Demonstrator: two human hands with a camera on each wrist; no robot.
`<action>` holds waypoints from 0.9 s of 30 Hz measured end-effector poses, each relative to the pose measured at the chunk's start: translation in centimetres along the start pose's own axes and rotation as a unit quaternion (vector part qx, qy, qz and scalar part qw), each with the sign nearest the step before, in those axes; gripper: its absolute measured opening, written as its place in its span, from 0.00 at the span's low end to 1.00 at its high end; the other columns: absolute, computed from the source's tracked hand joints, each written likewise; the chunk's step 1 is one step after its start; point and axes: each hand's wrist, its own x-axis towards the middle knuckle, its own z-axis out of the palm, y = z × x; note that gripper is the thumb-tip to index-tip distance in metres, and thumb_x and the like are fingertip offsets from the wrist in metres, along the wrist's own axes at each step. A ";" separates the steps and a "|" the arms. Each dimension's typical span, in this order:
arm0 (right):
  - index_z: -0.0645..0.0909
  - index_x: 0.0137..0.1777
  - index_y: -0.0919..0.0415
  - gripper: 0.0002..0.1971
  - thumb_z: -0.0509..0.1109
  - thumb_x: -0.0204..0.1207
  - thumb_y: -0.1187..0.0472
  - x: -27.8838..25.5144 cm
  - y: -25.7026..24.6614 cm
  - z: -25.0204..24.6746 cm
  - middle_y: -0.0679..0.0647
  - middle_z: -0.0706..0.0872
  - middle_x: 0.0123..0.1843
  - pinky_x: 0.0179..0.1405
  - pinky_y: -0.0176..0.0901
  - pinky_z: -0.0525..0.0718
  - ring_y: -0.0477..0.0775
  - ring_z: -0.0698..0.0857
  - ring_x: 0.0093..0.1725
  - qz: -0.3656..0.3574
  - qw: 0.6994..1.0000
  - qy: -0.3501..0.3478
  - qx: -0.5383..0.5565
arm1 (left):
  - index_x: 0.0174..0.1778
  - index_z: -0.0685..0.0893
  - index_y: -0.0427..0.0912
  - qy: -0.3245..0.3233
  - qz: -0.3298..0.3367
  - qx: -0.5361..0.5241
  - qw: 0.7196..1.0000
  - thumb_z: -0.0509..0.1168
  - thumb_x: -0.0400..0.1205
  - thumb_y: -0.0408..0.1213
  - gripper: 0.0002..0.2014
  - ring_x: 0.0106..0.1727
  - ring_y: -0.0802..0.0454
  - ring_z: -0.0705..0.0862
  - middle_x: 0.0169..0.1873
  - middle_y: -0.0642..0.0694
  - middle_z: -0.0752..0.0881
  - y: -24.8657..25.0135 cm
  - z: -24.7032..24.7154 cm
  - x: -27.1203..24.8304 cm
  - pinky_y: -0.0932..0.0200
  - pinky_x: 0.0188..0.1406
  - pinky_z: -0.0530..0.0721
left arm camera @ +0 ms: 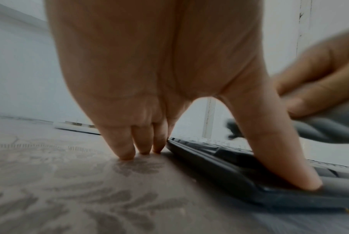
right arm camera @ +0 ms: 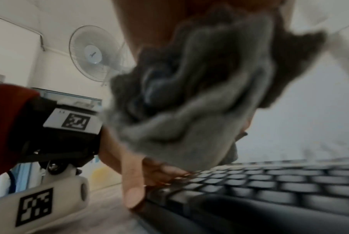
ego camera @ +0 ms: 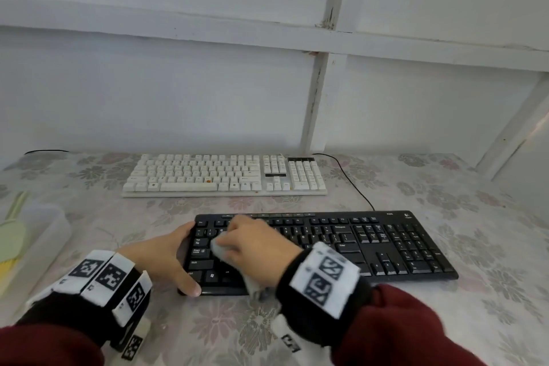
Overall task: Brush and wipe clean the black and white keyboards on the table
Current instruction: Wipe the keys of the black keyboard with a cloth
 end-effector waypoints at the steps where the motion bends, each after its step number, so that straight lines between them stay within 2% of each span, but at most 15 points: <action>1: 0.82 0.55 0.66 0.12 0.59 0.82 0.62 1.2 -1.0 0.6 0.61 0.76 0.59 0.56 0.54 0.78 0.65 0.76 0.59 -0.012 1.000 -0.003 0.001 | 0.77 0.55 0.53 -0.002 -0.004 0.013 1.000 0.88 0.40 0.45 0.70 0.67 0.59 0.77 0.65 0.58 0.77 0.2 0.0 -0.1 0.57 0.69 0.76; 3: 0.81 0.62 0.65 0.13 0.60 0.82 0.64 3.0 -2.6 1.6 0.63 0.73 0.62 0.47 0.49 0.76 0.67 0.73 0.63 -0.011 0.999 -0.031 -0.011 | 0.77 0.54 0.52 -0.014 -0.012 0.057 0.998 0.87 0.41 0.48 0.69 0.67 0.60 0.75 0.65 0.60 0.75 0.7 0.0 -0.1 0.68 0.60 0.76; 4: 0.80 0.64 0.64 0.14 0.61 0.82 0.64 3.7 -3.1 2.2 0.63 0.71 0.65 0.47 0.50 0.74 0.68 0.72 0.64 -0.009 0.998 -0.049 -0.031 | 0.77 0.55 0.51 -0.013 -0.015 0.083 0.996 0.87 0.43 0.47 0.67 0.67 0.59 0.74 0.64 0.59 0.75 0.9 0.1 -0.1 0.72 0.55 0.75; 5: 0.80 0.65 0.64 0.14 0.62 0.82 0.64 4.1 -3.5 2.6 0.63 0.70 0.68 0.49 0.52 0.72 0.68 0.71 0.65 -0.005 0.997 -0.062 -0.051 | 0.76 0.56 0.49 -0.008 -0.021 0.106 0.994 0.86 0.45 0.46 0.65 0.67 0.58 0.74 0.64 0.57 0.75 1.1 0.1 -0.1 0.74 0.54 0.75; 7: 0.79 0.66 0.67 0.15 0.62 0.82 0.65 4.0 -3.7 3.1 0.65 0.69 0.69 0.47 0.54 0.70 0.68 0.70 0.63 0.012 0.996 -0.067 -0.058 | 0.79 0.53 0.44 0.004 -0.033 0.129 0.991 0.84 0.45 0.47 0.68 0.70 0.55 0.73 0.69 0.52 0.74 1.1 0.1 -0.2 0.67 0.61 0.74; 9: 0.79 0.60 0.70 0.12 0.62 0.80 0.68 3.0 -3.6 2.7 0.62 0.69 0.65 0.42 0.53 0.69 0.66 0.69 0.63 0.015 0.997 -0.053 -0.047 | 0.82 0.47 0.44 0.005 -0.036 0.131 0.991 0.86 0.39 0.51 0.77 0.75 0.54 0.69 0.75 0.50 0.69 1.0 0.1 -0.2 0.60 0.70 0.70; 11: 0.75 0.46 0.66 0.02 0.62 0.78 0.72 1.7 -3.2 1.8 0.58 0.65 0.55 0.32 0.48 0.65 0.64 0.68 0.60 0.000 0.998 -0.037 -0.046 | 0.82 0.42 0.48 0.008 -0.037 0.124 0.992 0.84 0.33 0.58 0.83 0.75 0.55 0.68 0.75 0.54 0.68 0.8 0.0 -0.2 0.58 0.74 0.68; 12: 0.71 0.41 0.65 0.06 0.61 0.77 0.74 1.2 -2.9 1.4 0.56 0.62 0.52 0.29 0.46 0.62 0.63 0.68 0.58 -0.002 0.998 -0.030 -0.047 | 0.82 0.43 0.50 0.009 -0.035 0.112 0.993 0.83 0.32 0.59 0.82 0.73 0.56 0.71 0.72 0.57 0.71 0.6 -0.1 -0.1 0.58 0.73 0.69; 14: 0.64 0.32 0.62 0.14 0.60 0.74 0.78 0.4 -2.3 0.8 0.54 0.59 0.50 0.30 0.47 0.65 0.63 0.68 0.57 0.000 0.997 -0.035 -0.070 | 0.81 0.47 0.53 0.005 -0.019 0.084 0.996 0.83 0.34 0.57 0.79 0.68 0.59 0.75 0.66 0.61 0.76 0.5 0.0 -0.1 0.59 0.71 0.72; 17: 0.62 0.29 0.59 0.19 0.60 0.70 0.82 -0.5 -1.0 0.6 0.54 0.59 0.50 0.36 0.51 0.72 0.63 0.69 0.58 0.017 0.994 -0.048 -0.094 | 0.78 0.51 0.56 -0.004 -0.009 0.043 0.999 0.86 0.35 0.52 0.75 0.68 0.60 0.76 0.65 0.62 0.76 0.4 0.1 -0.1 0.55 0.73 0.72; 20: 0.69 0.35 0.63 0.15 0.57 0.69 0.84 -1.3 0.7 0.4 0.53 0.60 0.49 0.37 0.51 0.73 0.57 0.64 0.49 0.026 0.994 -0.035 -0.097 | 0.80 0.51 0.54 -0.003 -0.006 0.037 0.999 0.87 0.37 0.51 0.75 0.72 0.58 0.72 0.69 0.61 0.73 0.1 0.1 -0.2 0.50 0.76 0.68; 22: 0.73 0.40 0.63 0.14 0.56 0.70 0.83 -2.1 2.0 0.3 0.52 0.62 0.49 0.46 0.55 0.76 0.56 0.63 0.48 0.035 0.995 -0.024 -0.092 | 0.80 0.51 0.54 -0.004 -0.005 0.040 0.999 0.87 0.38 0.52 0.75 0.73 0.57 0.71 0.71 0.61 0.71 0.1 0.1 -0.2 0.50 0.78 0.67; 24: 0.74 0.39 0.61 0.14 0.57 0.71 0.81 -2.9 3.6 0.3 0.50 0.63 0.47 0.50 0.55 0.78 0.55 0.65 0.46 0.047 0.995 -0.011 -0.092 | 0.79 0.52 0.55 -0.008 -0.004 0.036 0.999 0.87 0.38 0.51 0.73 0.73 0.58 0.71 0.70 0.62 0.71 0.2 0.1 -0.3 0.51 0.78 0.66; 27: 0.69 0.31 0.55 0.17 0.60 0.73 0.77 -4.2 6.2 0.0 0.47 0.61 0.42 0.45 0.49 0.76 0.52 0.65 0.40 0.095 0.989 -0.010 -0.117 | 0.79 0.52 0.55 -0.011 -0.002 0.038 0.999 0.87 0.39 0.51 0.73 0.72 0.58 0.72 0.71 0.61 0.72 0.2 0.1 -0.1 0.50 0.77 0.67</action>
